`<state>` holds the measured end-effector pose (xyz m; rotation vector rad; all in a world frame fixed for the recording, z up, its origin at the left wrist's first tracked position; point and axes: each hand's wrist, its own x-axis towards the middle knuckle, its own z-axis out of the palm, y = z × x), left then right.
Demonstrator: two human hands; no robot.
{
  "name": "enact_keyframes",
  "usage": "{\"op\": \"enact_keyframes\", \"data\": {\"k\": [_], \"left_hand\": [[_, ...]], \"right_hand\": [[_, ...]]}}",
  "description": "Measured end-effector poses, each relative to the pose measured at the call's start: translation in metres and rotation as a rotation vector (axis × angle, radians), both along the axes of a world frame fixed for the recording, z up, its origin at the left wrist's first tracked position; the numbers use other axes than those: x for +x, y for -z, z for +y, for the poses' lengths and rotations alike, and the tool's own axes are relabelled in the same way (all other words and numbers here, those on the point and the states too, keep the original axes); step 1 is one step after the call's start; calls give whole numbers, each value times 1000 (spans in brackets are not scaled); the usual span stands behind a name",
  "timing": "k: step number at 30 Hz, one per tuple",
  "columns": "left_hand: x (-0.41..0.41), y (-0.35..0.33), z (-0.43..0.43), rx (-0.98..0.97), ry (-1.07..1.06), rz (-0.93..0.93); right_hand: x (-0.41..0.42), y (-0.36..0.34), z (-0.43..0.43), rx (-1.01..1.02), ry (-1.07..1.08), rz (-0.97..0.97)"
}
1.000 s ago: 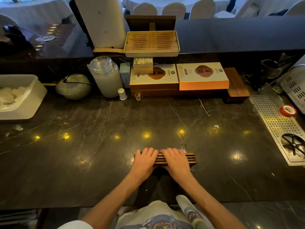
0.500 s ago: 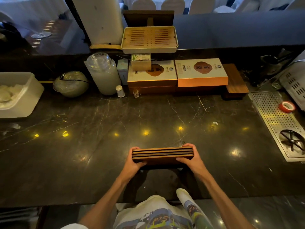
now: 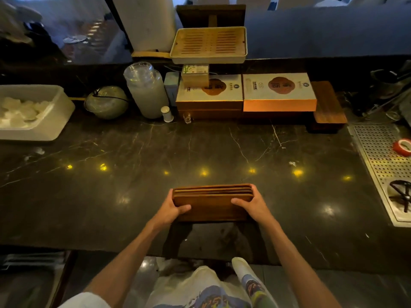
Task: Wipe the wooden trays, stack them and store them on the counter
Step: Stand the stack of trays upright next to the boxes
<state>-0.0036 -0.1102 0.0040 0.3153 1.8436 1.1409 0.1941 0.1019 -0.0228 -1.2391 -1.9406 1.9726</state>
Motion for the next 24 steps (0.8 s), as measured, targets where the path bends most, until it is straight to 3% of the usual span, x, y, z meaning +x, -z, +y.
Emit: {"op": "enact_keyframes", "data": {"k": [4, 7, 15, 20, 24], "left_hand": [[-2, -26, 7, -36, 147, -94], [4, -51, 21, 21, 102, -92], [90, -81, 53, 591, -521, -451], [175, -77, 72, 321, -601, -376], [191, -73, 65, 250, -465, -523]], "right_hand": [[22, -10, 10, -105, -50, -68], [40, -21, 9, -168, 62, -63], [71, -83, -27, -307, 373, 132], [100, -110, -83, -196, 570, 106], [153, -135, -100, 53, 373, 34]]}}
